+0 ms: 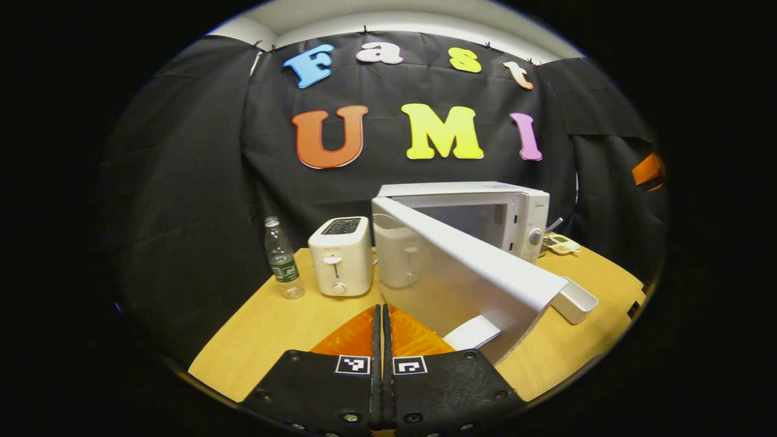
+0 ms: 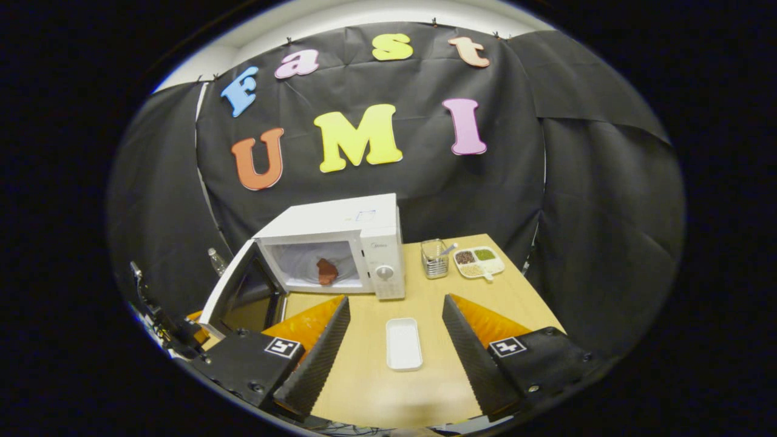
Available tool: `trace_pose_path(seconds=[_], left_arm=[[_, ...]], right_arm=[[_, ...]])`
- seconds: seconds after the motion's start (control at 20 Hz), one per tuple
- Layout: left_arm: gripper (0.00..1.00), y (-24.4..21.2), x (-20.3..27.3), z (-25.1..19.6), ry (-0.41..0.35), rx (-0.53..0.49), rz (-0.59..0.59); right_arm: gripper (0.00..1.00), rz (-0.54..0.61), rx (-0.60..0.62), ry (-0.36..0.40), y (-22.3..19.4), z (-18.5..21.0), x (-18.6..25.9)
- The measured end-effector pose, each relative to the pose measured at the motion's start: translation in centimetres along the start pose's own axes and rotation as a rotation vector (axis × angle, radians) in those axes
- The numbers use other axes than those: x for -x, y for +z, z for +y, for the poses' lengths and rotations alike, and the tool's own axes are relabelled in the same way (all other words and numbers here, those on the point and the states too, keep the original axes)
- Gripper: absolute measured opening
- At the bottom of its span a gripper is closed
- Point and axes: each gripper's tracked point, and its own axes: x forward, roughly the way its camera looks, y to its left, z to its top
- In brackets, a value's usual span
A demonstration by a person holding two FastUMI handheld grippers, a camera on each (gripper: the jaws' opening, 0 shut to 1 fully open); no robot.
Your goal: Open the microwave oven with the left hand, put the food in, and close the microwave oven.
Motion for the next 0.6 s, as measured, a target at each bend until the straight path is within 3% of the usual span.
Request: trace_pose_path(seconds=[0.35, 0.6], left_arm=[[0.0, 0.9, -3.6, -9.9, -0.185, -0.007, -0.002], [0.0, 2.0, -7.2, -15.0, -0.27, -0.024, -0.006]], right_arm=[[0.91, 0.033, -0.016, -0.033, -0.7, -2.2, 0.4], [0.91, 0.041, -0.034, -0.096, -0.4, -5.8, 0.5]])
